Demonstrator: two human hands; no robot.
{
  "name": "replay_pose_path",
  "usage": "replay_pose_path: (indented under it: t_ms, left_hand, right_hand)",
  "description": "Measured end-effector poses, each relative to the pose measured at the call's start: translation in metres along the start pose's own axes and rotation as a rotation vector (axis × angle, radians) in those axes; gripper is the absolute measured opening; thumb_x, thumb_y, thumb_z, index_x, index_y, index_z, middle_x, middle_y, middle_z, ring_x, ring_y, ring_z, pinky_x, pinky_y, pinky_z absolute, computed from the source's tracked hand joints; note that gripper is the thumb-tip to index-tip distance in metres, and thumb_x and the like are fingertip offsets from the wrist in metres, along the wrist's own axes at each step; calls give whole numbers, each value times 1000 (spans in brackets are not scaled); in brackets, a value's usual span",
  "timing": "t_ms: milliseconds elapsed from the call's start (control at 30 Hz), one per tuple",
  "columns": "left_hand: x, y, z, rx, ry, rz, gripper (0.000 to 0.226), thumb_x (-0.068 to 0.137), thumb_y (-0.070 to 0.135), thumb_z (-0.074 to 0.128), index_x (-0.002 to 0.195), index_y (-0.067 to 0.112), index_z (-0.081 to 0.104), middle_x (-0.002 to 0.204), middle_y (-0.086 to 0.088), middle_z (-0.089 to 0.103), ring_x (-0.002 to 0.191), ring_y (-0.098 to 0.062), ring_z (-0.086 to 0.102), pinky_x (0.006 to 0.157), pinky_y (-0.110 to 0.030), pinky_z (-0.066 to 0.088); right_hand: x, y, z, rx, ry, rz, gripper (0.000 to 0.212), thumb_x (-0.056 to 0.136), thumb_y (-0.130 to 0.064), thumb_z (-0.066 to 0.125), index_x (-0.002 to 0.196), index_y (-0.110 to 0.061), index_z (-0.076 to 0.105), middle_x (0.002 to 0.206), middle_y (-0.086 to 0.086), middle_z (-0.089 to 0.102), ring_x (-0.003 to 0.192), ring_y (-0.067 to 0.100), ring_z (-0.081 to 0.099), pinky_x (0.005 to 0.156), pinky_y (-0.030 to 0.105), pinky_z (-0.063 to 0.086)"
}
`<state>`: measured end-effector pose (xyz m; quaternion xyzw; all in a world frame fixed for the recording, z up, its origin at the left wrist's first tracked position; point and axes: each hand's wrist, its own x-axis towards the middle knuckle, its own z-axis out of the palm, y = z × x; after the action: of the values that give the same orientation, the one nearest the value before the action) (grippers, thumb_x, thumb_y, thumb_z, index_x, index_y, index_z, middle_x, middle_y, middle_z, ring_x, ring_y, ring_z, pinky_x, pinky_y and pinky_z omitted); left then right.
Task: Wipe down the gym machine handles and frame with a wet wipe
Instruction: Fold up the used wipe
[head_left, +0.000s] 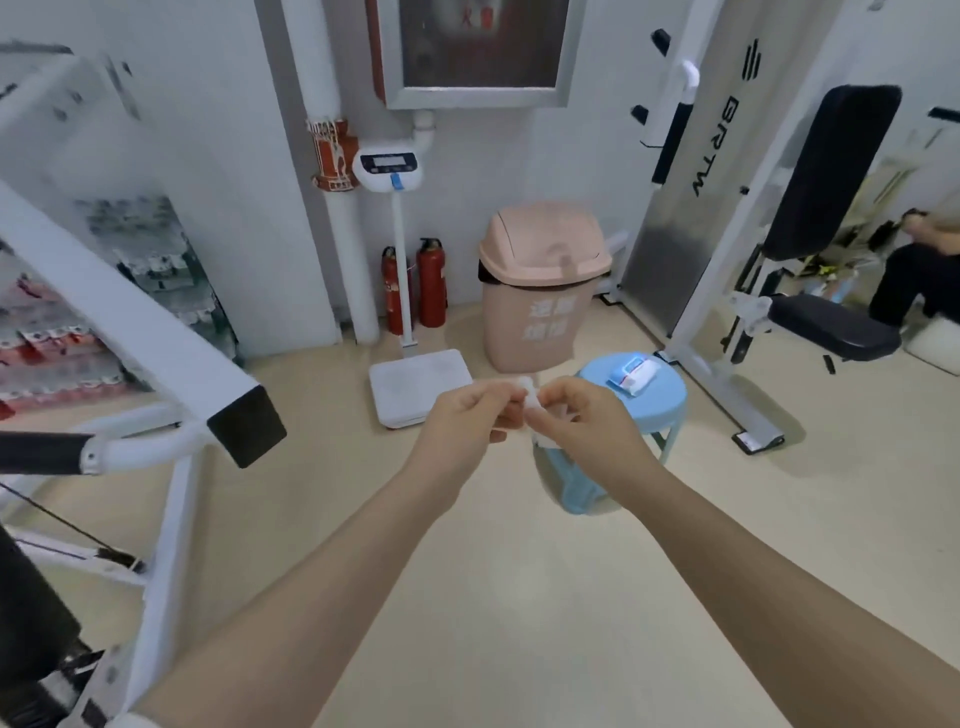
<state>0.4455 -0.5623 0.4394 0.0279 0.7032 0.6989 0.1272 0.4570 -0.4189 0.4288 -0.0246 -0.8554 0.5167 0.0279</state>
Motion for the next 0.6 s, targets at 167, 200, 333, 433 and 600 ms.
replay_pose_path:
  t_ms: [167,200,333,433,600]
  left_hand:
    - [123,-14,33,174,16,50,25,90,20,56,73,34,70,87,3,69,84,-19,66,83,-33,52]
    - [151,-18,39,217,22,74,23,89,23,57,76,38,69,93,2,68,87,-18,66,83,-33,52]
    - [262,-12,63,305,20,99,17,86,22,63,102,27,62,114,1,60,89,-7,64,67,-13,45]
    - [337,1,73,304,47,51,21,83,22,67,101,23,58,106,2,64,87,-5,64,58,-7,40]
    - [456,6,66,342,223,13,19,77,30,72,82,22,56,69,12,57,53,3,49,42,-7,31]
  right_hand:
    - [131,48,-36,72,-81,-1,26,81,-7,65,77,-26,48,80,-6,57,65,6,50,60,21,39]
    - [159,56,-45,98,-102,-2,25,81,-4,65,77,-24,50,79,-5,58,65,7,51,61,22,42]
    - [277,76,-81,235,-196,98,14,82,-2,65,73,-13,61,71,-1,63,65,10,61,67,25,51]
    - [357,86,-96,314,-287,188,6,81,0,64,78,-5,65,81,10,67,77,20,67,84,33,54]
    - [471,105,-96,396,-410,211,16,74,-3,61,82,-13,71,102,17,70,101,25,65,96,35,47]
